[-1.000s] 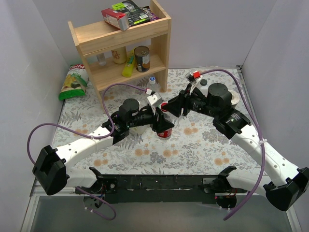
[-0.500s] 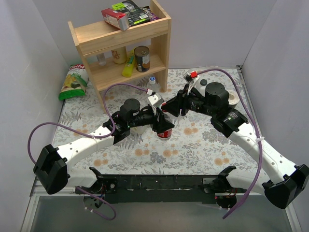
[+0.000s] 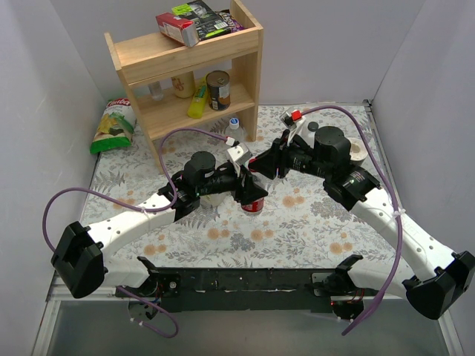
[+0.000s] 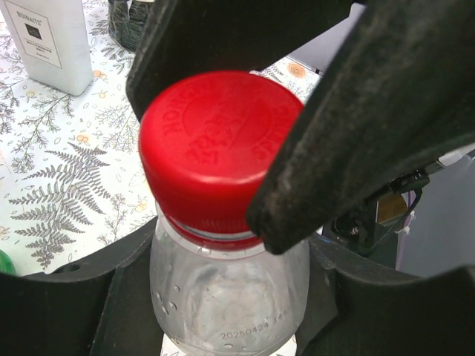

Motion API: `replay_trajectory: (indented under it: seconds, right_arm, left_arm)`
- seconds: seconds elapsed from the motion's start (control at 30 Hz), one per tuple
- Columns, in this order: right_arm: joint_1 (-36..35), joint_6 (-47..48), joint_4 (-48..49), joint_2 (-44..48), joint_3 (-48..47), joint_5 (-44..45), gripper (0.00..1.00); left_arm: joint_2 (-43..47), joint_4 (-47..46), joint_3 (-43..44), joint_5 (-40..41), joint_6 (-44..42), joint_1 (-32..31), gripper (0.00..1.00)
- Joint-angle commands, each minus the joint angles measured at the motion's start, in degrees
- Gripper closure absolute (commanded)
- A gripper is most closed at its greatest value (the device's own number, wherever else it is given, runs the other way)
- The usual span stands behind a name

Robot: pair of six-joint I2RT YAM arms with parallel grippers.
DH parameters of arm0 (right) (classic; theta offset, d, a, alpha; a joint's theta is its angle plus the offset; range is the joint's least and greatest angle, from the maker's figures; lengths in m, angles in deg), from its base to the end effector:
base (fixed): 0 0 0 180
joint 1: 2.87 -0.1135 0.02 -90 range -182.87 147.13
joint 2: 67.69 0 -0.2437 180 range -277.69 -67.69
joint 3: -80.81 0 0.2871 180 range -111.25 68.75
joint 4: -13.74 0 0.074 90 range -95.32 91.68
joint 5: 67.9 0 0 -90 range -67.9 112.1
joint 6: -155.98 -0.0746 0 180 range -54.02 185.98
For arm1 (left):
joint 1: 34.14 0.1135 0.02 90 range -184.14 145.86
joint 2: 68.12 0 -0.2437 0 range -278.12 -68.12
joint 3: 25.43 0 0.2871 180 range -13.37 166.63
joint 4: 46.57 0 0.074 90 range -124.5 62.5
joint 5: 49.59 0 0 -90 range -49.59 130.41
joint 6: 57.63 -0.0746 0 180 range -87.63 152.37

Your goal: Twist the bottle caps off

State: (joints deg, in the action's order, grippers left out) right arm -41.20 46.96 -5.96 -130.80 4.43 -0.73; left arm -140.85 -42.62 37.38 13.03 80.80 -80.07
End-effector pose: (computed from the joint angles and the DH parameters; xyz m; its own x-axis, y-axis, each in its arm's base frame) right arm 0.2418 0.2280 0.3808 -0.3679 0.0920 -0.9253 -0.7977 0.4801 0.3649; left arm 0.2303 -0.2873 0.2631 -0.8203 -0.1078 -0.5617 0.5047 0.3258 -0.7995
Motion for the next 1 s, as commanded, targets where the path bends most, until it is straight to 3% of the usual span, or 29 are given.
replay_trajectory:
  seconds: [0.0,0.07,0.23,0.33,0.63,0.8,0.97]
  right_arm:
    - [-0.26,1.01,0.34,0.45,-1.87,0.07,0.59]
    - [-0.26,1.18,0.43,0.18,-1.78,-0.63,0.68]
    - [-0.17,2.15,1.66,0.53,-0.81,-3.53,0.81]
    - [0.18,4.34,1.05,0.62,-1.25,-9.49,0.9]
    - [4.31,6.81,3.33,1.24,-1.87,-30.93,0.97]
    - [5.8,3.92,8.94,2.11,-1.61,-37.28,0.98]
    - [7.03,-2.23,17.99,4.22,0.15,-38.61,0.99]
  left_arm:
    - [0.92,-1.2,2.61,0.48,0.09,-0.3,0.72]
    - [0.92,-1.28,2.61,0.05,0.18,-0.3,0.72]
    - [2.68,-2.94,2.35,-3.99,0.27,-0.3,0.71]
    - [4.43,-5.23,1.65,-9.43,0.18,-0.21,0.71]
    - [6.11,-12.09,-0.12,-31.15,0.18,-0.12,0.72]
    - [4.44,-12.62,0.41,-34.76,0.97,-0.12,0.73]
    - [2.95,-11.4,0.67,-31.6,0.62,-0.12,0.73]
